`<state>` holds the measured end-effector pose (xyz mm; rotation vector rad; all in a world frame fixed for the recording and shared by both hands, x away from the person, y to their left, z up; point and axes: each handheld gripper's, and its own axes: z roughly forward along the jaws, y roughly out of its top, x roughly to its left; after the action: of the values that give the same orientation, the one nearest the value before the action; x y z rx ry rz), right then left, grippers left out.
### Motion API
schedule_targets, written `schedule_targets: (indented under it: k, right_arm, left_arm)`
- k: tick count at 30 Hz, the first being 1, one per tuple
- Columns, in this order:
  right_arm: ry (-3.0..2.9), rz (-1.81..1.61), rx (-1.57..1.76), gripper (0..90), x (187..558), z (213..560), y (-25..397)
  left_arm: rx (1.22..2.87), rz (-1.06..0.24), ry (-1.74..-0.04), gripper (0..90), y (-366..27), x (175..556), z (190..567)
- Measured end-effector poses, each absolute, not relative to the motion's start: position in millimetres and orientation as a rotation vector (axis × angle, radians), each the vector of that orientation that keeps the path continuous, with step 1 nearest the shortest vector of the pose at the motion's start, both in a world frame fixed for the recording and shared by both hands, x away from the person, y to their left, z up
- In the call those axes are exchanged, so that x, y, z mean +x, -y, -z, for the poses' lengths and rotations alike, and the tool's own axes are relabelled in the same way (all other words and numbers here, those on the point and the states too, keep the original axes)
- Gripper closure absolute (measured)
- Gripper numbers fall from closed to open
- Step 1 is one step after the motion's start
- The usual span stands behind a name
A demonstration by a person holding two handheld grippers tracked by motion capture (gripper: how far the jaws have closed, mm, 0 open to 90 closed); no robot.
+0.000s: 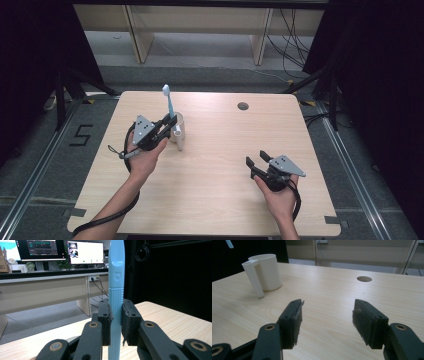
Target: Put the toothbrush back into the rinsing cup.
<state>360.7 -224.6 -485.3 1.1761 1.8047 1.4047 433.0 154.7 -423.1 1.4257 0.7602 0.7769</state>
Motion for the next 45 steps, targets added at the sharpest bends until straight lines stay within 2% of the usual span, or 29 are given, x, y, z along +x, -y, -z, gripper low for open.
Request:
schedule_targets:
  k: [16,45]
  right_arm:
    - [-1.787,-1.412,1.202,41.6,358.7,488.0,229.5]
    - [-1.808,-1.418,1.189,41.5,359.4,488.5,228.2]
  left_arm:
    - [1.412,-0.782,-0.774,78.1,-143.5,445.1,429.8]
    - [1.432,-0.796,-0.813,78.1,-147.4,450.8,452.0]
